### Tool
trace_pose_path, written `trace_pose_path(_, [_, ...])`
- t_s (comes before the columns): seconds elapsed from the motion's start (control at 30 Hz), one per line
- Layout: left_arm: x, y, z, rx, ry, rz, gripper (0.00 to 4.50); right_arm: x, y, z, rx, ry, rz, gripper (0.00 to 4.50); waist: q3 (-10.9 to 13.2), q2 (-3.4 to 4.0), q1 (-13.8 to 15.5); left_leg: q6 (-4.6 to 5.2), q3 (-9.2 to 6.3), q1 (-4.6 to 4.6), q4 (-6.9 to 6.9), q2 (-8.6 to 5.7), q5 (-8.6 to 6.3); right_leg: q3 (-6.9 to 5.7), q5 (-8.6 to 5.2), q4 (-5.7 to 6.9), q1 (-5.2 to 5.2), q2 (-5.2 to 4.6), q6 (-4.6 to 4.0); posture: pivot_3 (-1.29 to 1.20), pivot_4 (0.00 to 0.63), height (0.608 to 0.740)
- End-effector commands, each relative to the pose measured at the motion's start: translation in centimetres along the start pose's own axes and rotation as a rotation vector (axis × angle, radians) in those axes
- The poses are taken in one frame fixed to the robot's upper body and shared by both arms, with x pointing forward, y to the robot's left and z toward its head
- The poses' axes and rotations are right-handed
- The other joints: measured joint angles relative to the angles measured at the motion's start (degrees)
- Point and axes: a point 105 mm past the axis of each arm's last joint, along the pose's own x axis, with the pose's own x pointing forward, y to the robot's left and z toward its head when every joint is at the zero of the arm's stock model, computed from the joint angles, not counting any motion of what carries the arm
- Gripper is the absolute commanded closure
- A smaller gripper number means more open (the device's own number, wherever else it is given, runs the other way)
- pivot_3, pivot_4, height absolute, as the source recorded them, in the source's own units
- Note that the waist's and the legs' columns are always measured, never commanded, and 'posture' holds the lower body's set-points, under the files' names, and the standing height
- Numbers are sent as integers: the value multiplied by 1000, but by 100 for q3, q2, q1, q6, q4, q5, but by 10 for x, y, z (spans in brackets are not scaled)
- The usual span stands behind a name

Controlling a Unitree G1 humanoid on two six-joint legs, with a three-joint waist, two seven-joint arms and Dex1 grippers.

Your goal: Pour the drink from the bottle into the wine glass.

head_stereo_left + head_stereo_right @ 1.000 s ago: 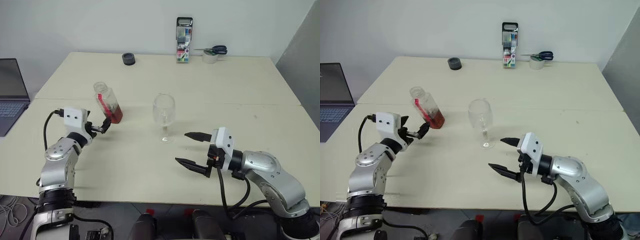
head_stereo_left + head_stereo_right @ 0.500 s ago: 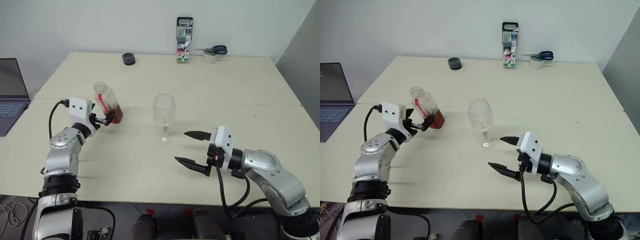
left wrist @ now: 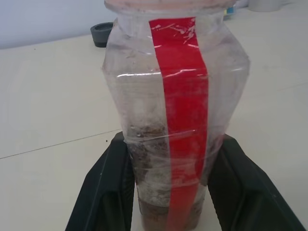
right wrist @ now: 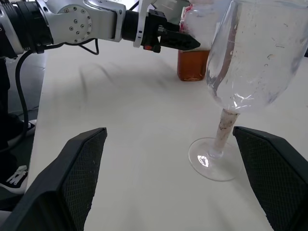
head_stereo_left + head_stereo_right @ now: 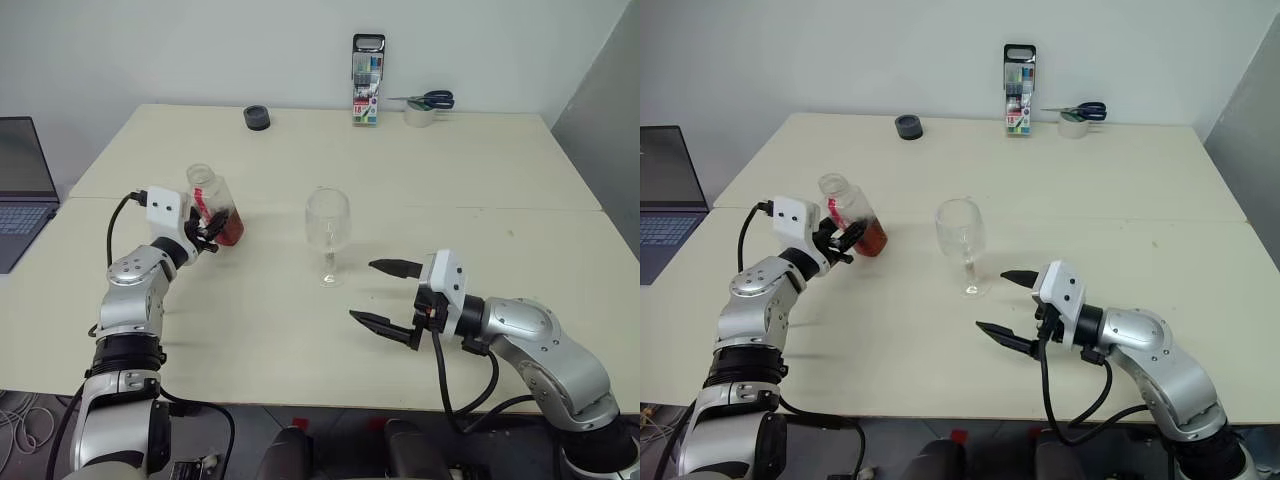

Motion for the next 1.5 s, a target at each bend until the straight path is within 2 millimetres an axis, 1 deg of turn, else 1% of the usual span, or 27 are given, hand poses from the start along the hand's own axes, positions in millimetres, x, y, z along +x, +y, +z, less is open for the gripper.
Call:
trace_pose_path(0.03, [1,-10,17,53,-57,-39,2805,-2,2,13,-50,-39,-4,0,0,0,3,0,0,-1,0,0,0,0,0,0,0,0,0,0,150,740])
trace_pose_path(0.27, [-1,-39,47,184,-138,-128,2808,-9,-6,25,-41,-73,-51,0,1,-2,8,-16,-3,-7,1,-1,9,0,0,-2,-2,-2,0,0,150,740])
trace_pose_path(0.33, [-2,-52,63,269,-187,-163,2808,-14,-10,33,-28,-94,-80,0,1,-2,8,-16,-2,-7,0,0,9,0,0,-2,-2,-2,0,0,150,740])
trace_pose_path(0.4, [-2,-60,75,359,-223,-182,2808,-16,-13,38,-20,-105,-102,0,1,-2,8,-15,-1,-7,0,0,9,1,0,-2,-1,-2,0,0,150,740])
trace_pose_path(0.47, [-1,-65,86,454,-254,-187,2808,-17,-16,43,-17,-115,-120,0,2,-2,6,-15,1,-6,-1,0,9,2,0,-2,-1,-1,0,0,150,740])
trace_pose_path(0.6, [1,-73,107,592,-329,-180,2808,-15,-19,49,-17,-126,-143,0,2,-2,5,-9,9,-7,-1,0,5,0,0,-1,-2,2,0,0,150,740])
trace_pose_path(0.73, [2,-77,119,747,-392,-168,2808,-11,-22,52,-20,-136,-159,0,2,-2,3,1,11,-8,-1,-2,-1,2,0,-2,-3,1,0,0,150,740])
trace_pose_path(0.97, [2,-86,130,954,-490,-167,2808,-3,-24,57,-20,-158,-169,0,2,-2,2,3,12,-8,-1,-2,-1,1,0,-2,-4,1,0,0,150,740])
trace_pose_path(1.27, [-1,-85,130,1073,-559,-155,2809,4,-25,62,-7,-171,-176,0,2,-2,0,4,11,-10,-2,-3,-2,0,0,-1,-6,1,0,0,150,740])
trace_pose_path(1.5, [0,-85,127,1158,-568,-153,2809,9,-28,64,-6,-164,-195,0,2,-2,0,4,11,-10,-1,-4,-2,-2,0,1,-6,1,0,0,150,740])
